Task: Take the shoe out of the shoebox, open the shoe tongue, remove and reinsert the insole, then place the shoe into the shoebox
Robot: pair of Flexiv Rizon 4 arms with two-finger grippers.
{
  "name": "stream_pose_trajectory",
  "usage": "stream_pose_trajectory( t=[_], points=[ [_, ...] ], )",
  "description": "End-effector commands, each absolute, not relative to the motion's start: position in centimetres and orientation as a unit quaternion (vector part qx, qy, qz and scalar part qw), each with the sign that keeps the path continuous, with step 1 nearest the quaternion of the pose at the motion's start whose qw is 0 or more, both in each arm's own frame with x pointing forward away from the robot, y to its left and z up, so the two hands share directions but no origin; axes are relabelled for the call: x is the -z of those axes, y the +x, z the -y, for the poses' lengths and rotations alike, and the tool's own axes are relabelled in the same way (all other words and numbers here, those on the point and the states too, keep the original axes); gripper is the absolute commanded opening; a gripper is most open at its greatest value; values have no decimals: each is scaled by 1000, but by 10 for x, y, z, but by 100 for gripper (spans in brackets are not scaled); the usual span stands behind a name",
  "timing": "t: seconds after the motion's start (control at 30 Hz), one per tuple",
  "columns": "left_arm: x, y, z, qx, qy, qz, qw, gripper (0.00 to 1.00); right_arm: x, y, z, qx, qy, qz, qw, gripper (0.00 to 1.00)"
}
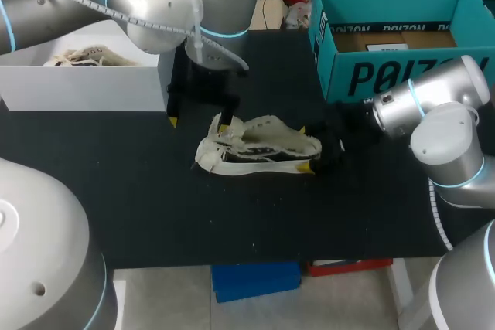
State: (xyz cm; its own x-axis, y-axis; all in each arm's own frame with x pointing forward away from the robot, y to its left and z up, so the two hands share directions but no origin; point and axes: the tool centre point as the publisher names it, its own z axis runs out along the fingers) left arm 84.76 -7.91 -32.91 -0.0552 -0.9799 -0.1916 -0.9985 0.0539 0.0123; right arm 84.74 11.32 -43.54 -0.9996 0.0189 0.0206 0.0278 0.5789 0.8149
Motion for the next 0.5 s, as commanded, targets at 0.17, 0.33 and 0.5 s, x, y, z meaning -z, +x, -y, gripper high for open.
stream_pose_trajectory(
  t=[0.17, 0.33, 0.5],
  points=[
    [267, 821, 99, 60, -353, -934, -16, 0, 437, 848, -113, 458, -14, 889, 5, 0],
    [260, 797, 135, 83, -95, -988, -89, 0, 437, 848, -113, 458, -14, 889, 5, 0],
    [264, 794, 151, 92, -19, -989, -114, 0, 437, 848, -113, 458, -14, 889, 5, 0]
  ],
)
